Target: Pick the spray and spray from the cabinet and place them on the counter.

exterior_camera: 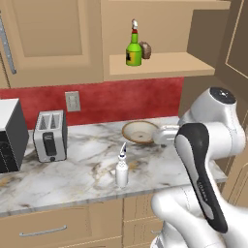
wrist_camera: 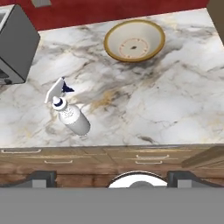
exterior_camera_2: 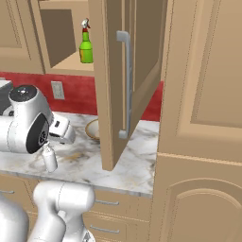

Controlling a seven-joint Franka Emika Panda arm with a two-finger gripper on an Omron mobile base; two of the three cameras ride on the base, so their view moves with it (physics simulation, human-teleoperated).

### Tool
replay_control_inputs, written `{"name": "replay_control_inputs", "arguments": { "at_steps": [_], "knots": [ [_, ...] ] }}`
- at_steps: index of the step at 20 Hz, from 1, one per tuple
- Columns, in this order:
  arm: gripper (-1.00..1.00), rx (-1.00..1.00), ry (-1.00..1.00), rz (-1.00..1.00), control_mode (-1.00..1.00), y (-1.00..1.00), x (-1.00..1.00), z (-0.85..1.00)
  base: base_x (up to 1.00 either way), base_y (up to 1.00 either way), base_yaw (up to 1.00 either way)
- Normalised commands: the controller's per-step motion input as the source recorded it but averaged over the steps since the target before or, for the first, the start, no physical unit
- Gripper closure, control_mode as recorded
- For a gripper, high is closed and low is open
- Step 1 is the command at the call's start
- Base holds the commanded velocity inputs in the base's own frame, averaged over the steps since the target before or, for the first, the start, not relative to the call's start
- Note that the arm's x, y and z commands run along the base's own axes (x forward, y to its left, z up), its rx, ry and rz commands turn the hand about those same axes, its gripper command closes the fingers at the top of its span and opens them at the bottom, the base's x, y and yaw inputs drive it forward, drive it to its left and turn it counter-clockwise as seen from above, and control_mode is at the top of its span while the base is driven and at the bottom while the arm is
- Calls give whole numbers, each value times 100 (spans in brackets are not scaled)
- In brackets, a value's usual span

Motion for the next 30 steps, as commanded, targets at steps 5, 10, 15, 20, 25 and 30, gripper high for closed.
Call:
{"name": "replay_control_inputs", "arguments": {
  "at_steps": [5,10,15,20,25,30],
  "knots": [
    [-100,-8,-6,0,-100,5,-2,19,0,0,0],
    [-100,-4,-5,0,-100,3,-4,35,0,0,0],
    [-100,2,-4,0,-100,-1,-8,40,0,0,0],
    [-100,1,-1,0,-100,-2,-1,41,0,0,0],
    [-100,0,-9,0,-100,-1,-8,36,0,0,0],
    [-100,0,-12,0,-100,-2,-5,33,0,0,0]
  ]
}}
